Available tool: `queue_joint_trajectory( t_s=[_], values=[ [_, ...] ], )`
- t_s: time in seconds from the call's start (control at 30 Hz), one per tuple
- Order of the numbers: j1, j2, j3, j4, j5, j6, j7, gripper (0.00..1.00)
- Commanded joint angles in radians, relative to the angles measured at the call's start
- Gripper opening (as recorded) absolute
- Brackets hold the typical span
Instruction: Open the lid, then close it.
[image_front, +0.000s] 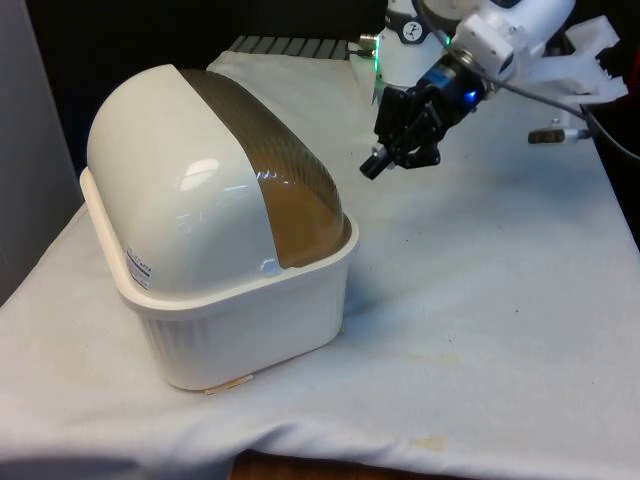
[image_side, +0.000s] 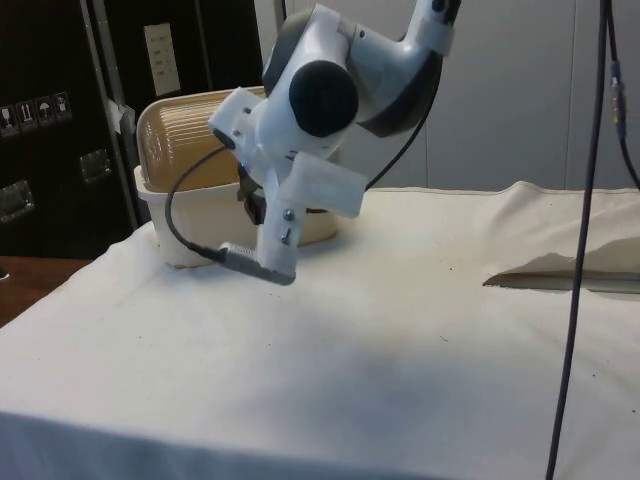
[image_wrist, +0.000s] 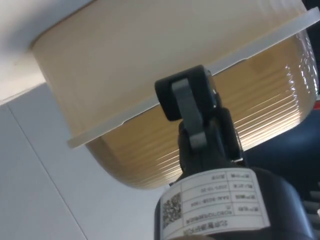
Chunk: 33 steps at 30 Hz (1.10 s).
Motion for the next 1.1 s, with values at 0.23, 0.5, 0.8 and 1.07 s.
queue_joint_trajectory(
  t_s=[0.23, 0.5, 0.8, 1.07],
  values=[
    [-0.001, 0.023, -0.002, 0.005, -0.047, -0.047, 0.009, 0.0],
    [-0.012, 0.039, -0.008, 0.017, -0.054, -0.057, 0.008, 0.0],
    [-0.024, 0.067, -0.034, 0.049, -0.058, -0.048, 0.017, 0.0],
    [-0.035, 0.086, -0.049, 0.07, -0.05, -0.046, 0.039, 0.0]
  ],
)
